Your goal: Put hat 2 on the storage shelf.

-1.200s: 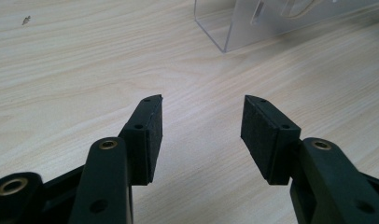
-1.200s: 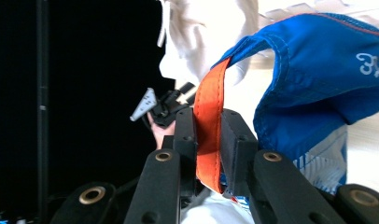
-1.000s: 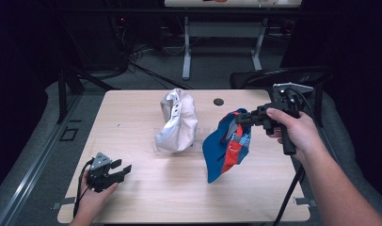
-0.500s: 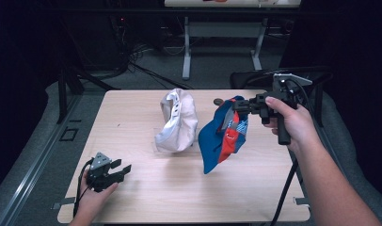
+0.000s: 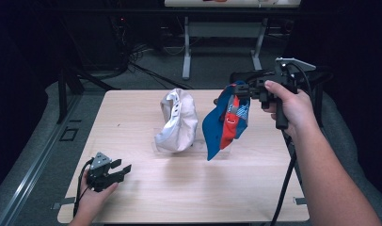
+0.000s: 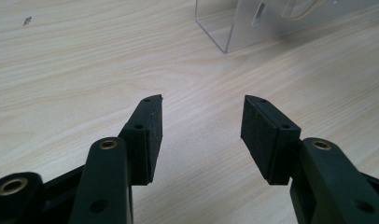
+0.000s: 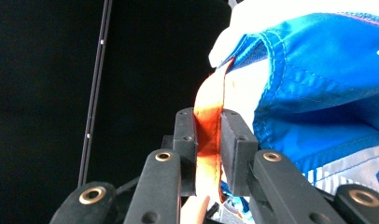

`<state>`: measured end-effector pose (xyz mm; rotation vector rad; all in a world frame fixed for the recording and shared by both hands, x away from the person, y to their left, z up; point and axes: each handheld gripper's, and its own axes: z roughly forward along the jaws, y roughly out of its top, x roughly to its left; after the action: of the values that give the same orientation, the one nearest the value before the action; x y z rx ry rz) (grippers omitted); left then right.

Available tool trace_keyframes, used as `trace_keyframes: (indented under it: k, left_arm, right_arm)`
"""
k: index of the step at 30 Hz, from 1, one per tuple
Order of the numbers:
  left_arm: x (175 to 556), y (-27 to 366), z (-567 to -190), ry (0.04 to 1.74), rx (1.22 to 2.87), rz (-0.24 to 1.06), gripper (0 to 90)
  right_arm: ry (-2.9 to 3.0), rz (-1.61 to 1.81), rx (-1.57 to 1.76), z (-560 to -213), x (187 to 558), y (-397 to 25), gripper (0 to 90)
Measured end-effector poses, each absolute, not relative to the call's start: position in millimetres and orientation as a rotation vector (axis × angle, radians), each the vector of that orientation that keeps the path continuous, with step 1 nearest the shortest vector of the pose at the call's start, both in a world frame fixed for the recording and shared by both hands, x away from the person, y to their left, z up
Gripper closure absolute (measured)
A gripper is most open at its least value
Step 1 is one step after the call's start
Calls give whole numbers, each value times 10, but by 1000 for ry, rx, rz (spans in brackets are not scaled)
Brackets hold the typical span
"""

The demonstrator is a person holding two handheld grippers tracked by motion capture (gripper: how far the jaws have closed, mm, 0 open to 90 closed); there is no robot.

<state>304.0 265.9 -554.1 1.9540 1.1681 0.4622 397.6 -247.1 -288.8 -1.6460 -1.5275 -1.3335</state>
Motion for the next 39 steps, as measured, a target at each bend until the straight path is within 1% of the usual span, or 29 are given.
trace_keyframes:
  k: [19,24,29,32,39]
  left_arm:
    - [3042,2669,-5532,1167,1962,456,488]
    - [3046,2676,-5530,1167,1977,453,488]
    - [3055,2678,-5546,1174,1953,457,488]
    - [3060,2689,-5538,1174,1971,452,488]
    - [3057,2679,-5547,1174,1954,457,488]
  right_arm:
    - [-1542,-1368,-1718,-2744,4229,-2513,777]
    - [-1547,-1357,-1769,-2812,4325,-2562,777]
    - [-1567,-1326,-1807,-2884,4396,-2566,777]
    - [-1564,-1322,-1807,-2917,4416,-2543,777]
    - [-1577,-1288,-1833,-3008,4444,-2503,777]
